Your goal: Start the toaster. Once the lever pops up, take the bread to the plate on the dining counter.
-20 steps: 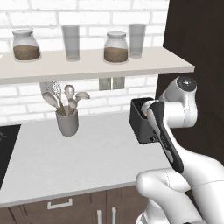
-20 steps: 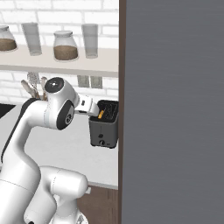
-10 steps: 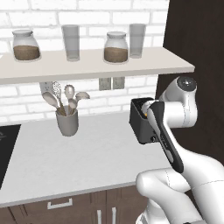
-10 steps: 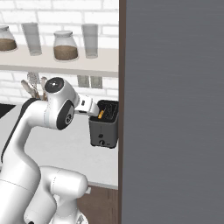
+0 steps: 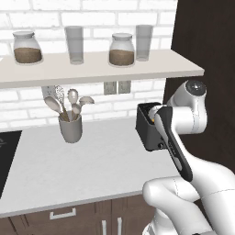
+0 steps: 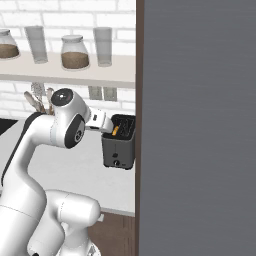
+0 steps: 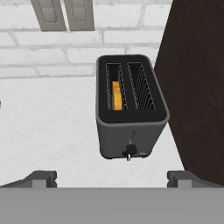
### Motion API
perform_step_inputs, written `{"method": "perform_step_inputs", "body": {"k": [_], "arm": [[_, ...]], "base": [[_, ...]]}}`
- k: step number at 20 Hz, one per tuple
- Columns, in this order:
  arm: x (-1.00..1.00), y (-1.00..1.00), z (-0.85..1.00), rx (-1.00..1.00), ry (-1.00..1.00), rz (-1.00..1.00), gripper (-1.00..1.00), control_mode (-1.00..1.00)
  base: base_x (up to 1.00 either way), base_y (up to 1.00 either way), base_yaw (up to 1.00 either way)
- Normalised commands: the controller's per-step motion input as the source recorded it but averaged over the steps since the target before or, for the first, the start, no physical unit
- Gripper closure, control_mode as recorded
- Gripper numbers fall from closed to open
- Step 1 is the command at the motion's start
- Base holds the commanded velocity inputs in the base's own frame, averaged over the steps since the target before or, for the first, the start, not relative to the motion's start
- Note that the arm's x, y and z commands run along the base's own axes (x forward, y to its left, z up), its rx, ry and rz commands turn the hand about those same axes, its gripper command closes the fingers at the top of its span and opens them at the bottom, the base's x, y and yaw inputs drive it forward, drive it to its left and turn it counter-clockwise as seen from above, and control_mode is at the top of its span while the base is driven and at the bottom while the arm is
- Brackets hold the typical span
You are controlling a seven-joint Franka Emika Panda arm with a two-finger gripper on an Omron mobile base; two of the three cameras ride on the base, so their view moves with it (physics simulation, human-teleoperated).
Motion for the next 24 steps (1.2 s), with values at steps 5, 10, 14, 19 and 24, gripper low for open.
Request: {"method": "perform_step_inputs", "body": {"k": [5, 10, 14, 19, 24], "arm": [[0.0, 0.0, 0.0, 0.0, 0.0, 0.0, -1.0, -1.0], [0.0, 0.0, 0.0, 0.0, 0.0, 0.0, -1.0, -1.0], [0.0, 0.0, 0.0, 0.0, 0.0, 0.0, -1.0, -1.0], [0.0, 0.0, 0.0, 0.0, 0.0, 0.0, -1.0, -1.0], [0.0, 0.0, 0.0, 0.0, 0.0, 0.0, -1.0, -1.0]], "base": [[0.0, 0.0, 0.0], [0.0, 0.0, 0.0], [0.0, 0.0, 0.0], [0.0, 0.0, 0.0], [0.0, 0.0, 0.0]]}}
